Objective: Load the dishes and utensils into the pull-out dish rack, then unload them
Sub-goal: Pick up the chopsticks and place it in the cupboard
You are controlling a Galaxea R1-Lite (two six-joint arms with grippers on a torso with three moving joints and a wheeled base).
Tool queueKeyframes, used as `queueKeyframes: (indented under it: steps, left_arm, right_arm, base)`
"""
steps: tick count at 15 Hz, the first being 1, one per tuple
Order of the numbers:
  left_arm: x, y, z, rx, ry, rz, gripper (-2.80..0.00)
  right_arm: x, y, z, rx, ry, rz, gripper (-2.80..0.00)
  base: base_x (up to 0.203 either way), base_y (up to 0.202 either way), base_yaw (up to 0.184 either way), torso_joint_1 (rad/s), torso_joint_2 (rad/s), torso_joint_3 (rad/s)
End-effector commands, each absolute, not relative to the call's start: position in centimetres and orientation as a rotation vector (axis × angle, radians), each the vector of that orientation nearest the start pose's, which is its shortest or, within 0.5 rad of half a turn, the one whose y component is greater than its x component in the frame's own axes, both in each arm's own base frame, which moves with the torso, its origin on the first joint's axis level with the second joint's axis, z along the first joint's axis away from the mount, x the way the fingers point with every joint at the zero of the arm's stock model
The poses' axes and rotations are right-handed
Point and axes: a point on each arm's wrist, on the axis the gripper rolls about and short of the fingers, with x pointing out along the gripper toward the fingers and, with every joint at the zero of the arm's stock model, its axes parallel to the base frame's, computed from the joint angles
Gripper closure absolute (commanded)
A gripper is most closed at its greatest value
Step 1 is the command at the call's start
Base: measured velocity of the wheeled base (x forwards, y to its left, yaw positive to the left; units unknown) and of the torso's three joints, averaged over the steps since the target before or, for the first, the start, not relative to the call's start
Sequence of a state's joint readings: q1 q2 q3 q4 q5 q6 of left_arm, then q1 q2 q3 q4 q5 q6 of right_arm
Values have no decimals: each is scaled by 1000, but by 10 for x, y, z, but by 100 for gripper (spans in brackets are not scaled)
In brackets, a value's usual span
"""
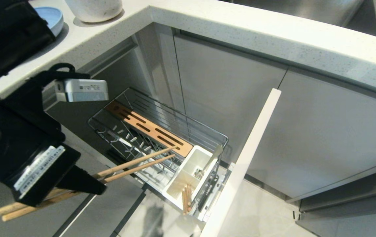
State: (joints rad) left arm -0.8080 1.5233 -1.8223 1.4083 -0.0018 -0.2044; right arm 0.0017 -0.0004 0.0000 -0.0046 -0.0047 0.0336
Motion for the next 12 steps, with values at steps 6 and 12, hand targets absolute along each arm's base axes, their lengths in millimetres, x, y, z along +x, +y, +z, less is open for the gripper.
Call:
queueKeyframes:
  steps: [6, 12]
  left_arm:
    - [146, -169, 279, 452, 1188, -511, 0]
    - [158, -186, 258, 499, 1210, -523, 0]
  right_arm:
    - [-23, 0, 75, 34, -8, -2, 0]
    - [-23, 0, 75, 34, -8, -3, 0]
  base:
    - [0, 0, 0, 0, 0, 0]
    - [0, 0, 0, 0, 0, 0]
